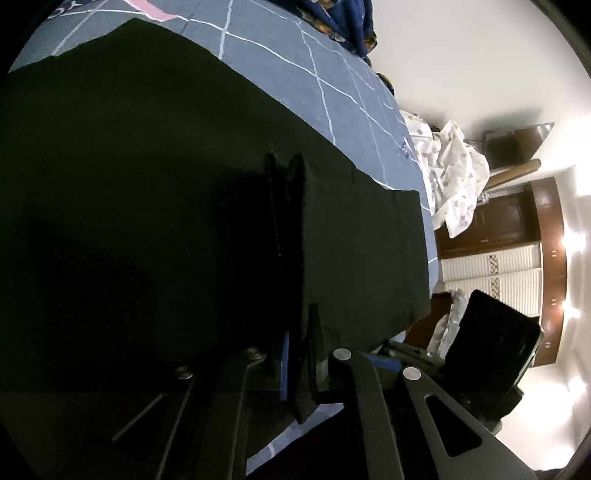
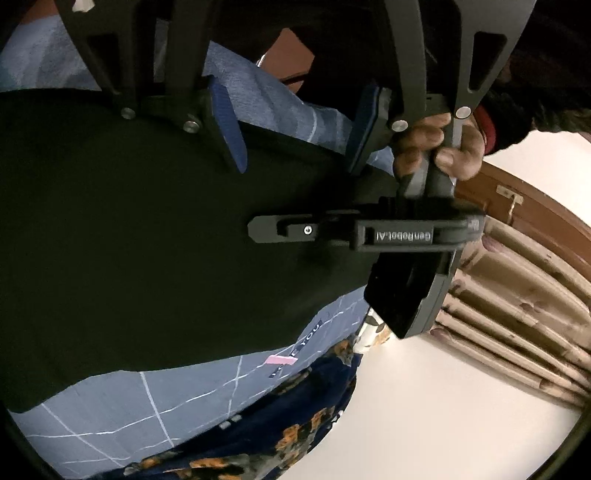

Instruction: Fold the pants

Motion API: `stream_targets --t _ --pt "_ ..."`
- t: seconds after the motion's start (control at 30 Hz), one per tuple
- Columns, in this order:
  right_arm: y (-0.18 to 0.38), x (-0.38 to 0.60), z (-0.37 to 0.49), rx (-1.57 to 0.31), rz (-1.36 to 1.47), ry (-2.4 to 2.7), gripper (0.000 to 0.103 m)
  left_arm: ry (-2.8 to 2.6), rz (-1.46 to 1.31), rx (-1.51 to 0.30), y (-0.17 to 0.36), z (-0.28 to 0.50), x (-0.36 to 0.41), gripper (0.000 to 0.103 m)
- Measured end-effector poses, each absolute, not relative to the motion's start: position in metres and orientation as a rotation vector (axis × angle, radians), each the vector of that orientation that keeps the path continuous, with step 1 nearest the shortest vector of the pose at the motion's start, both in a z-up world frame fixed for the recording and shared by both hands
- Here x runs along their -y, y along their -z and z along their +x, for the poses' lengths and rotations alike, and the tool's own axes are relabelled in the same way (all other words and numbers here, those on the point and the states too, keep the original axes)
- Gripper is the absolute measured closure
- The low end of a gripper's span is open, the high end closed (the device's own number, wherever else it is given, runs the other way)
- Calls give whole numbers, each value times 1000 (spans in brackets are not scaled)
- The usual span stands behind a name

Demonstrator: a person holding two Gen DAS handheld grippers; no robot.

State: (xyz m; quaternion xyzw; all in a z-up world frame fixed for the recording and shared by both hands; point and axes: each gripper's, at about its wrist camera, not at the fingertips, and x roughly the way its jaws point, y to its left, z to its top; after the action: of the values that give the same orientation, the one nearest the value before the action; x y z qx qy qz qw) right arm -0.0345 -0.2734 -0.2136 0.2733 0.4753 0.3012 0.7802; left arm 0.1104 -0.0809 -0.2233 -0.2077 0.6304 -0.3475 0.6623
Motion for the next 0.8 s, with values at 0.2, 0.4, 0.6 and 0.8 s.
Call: stream_targets --t 0.2,0.4,0.6,0.8 --pt "200 344 -34 -871 811 -570 48 780 -448 -1426 222 107 76 96" --pt "214 429 -39 -788 969 -374 61 782 -445 -1428 223 109 78 96" --pt "256 459 -42 -873 1022 -210 103 788 -466 -1427 226 109 75 96" --pt "207 451 -34 -837 853 -207 92 787 -490 -1437 230 110 71 94"
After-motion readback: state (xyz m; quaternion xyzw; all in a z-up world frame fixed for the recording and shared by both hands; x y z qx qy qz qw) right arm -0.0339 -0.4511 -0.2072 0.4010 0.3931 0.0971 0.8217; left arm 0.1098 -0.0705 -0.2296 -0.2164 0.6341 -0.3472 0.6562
